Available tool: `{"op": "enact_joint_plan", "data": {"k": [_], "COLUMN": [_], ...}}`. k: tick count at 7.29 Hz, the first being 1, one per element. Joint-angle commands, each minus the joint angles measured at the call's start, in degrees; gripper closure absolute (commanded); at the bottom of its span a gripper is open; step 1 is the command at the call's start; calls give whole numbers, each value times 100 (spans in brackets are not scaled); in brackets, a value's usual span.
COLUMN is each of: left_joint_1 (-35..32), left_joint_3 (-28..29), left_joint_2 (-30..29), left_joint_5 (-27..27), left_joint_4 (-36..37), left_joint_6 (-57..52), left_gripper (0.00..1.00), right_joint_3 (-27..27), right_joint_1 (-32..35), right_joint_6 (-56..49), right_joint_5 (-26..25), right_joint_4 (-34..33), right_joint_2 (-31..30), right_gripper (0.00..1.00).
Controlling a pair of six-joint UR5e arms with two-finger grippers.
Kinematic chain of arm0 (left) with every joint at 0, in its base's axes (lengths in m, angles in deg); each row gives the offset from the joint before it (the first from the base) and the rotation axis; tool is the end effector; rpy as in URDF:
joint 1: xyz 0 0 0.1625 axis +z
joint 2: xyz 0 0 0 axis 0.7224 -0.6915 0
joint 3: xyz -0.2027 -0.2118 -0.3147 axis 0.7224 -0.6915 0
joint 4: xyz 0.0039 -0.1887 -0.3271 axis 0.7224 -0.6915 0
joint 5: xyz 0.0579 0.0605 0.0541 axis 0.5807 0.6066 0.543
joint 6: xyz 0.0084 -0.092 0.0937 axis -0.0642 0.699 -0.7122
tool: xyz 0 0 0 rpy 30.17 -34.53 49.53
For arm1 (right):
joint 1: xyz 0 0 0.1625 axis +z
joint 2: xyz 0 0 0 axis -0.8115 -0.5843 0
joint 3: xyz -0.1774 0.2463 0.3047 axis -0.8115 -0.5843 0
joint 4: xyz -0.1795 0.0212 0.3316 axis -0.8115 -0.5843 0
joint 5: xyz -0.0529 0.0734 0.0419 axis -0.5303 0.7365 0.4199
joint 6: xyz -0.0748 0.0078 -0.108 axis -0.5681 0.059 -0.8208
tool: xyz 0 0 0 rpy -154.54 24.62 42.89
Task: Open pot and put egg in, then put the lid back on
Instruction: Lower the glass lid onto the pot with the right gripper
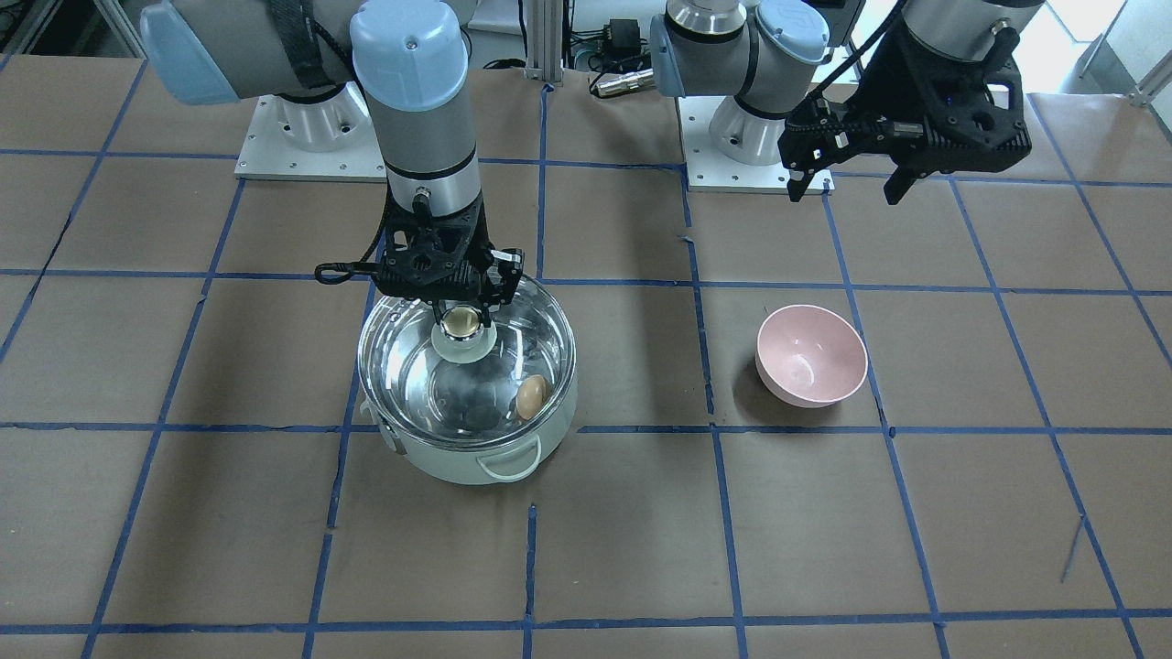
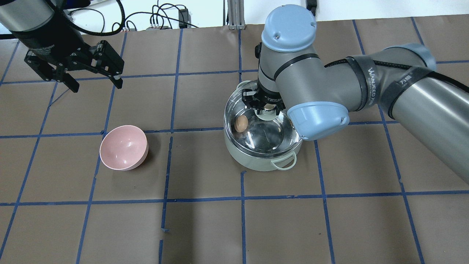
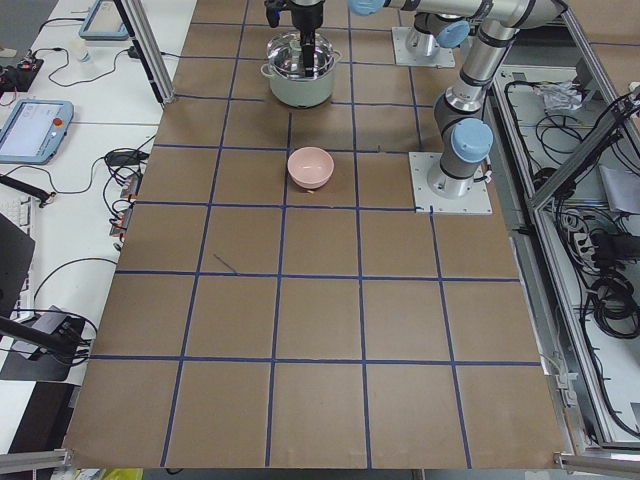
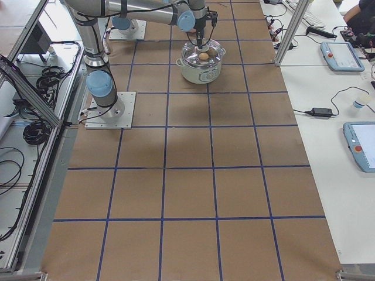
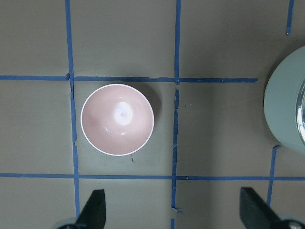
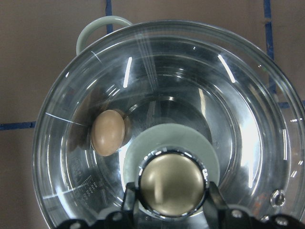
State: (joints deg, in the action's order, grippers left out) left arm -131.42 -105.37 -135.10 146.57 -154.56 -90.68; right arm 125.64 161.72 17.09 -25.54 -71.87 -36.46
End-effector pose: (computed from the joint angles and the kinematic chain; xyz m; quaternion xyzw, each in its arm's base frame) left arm -0.0999 -0.4406 0.5021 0.0087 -0.9997 -0.0177 0.0140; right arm 0.2805 -0.4490 0.3532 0.0330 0.9973 -0.0627 0.0194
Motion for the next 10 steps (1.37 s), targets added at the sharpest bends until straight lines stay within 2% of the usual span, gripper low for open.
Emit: {"op": "enact_joint_plan", "data": {"k": [1, 4, 6, 8, 9, 10], "left_joint_1": [-17, 36, 1, 0, 0, 9], "left_joint_3": [5, 50, -81, -73, -73, -64], "left_joint_2": [19, 10, 19, 19, 19, 36], "left_joint_5": [326, 312, 320, 337, 346, 355], "left_joint_4": [-38, 14, 330, 349, 349, 349], "left_joint_6": [-44, -44, -44, -44, -44, -44], "left_gripper": [0, 0, 0, 0, 0, 0], "right_joint_3": [56, 197, 197, 197, 197, 197], "right_joint_1": [2, 2, 2, -7, -7, -7], "right_joint_6": [-32, -33, -24, 46, 38, 46], "right_joint_5": [20, 11, 11, 3, 3, -6], "right_joint_4": [-112, -288, -306, -306, -306, -306], "right_joint_2": [9, 27, 27, 27, 18, 18], "right_gripper": [73, 73, 72, 63, 31, 15]}}
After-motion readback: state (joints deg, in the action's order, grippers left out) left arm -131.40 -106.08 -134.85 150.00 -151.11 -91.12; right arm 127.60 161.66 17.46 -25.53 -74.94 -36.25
